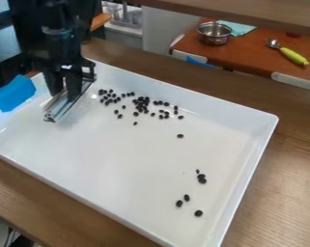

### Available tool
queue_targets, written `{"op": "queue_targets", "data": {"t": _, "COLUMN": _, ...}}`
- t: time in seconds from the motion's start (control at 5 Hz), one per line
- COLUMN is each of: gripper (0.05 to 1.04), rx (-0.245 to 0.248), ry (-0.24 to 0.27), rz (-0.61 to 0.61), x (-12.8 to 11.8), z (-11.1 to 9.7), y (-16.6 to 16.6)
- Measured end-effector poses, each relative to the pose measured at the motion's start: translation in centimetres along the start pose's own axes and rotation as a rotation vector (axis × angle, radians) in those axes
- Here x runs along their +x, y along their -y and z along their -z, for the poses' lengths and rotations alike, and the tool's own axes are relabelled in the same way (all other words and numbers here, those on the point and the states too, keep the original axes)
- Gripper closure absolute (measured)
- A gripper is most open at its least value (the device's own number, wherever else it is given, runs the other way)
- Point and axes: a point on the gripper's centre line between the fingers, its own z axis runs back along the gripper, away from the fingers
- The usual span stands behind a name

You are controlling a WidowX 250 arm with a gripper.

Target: Sweep into pile

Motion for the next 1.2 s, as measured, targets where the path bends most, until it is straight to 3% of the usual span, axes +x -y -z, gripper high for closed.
{"op": "queue_targets", "data": {"t": 0.2, "gripper": 0.72, "rx": 0.036, "ry": -0.021, "rz": 0.02, "x": 0.2, "z": 1.1, "y": 0.1}}
{"op": "queue_targets", "data": {"t": 0.6, "gripper": 0.72, "rx": 0.053, "ry": -0.023, "rz": 0.041, "x": 0.4, "z": 1.4, "y": 1.0}}
{"op": "queue_targets", "data": {"t": 1.2, "gripper": 0.72, "rx": 0.029, "ry": -0.026, "rz": 0.129, "x": 0.2, "z": 1.5, "y": 5.3}}
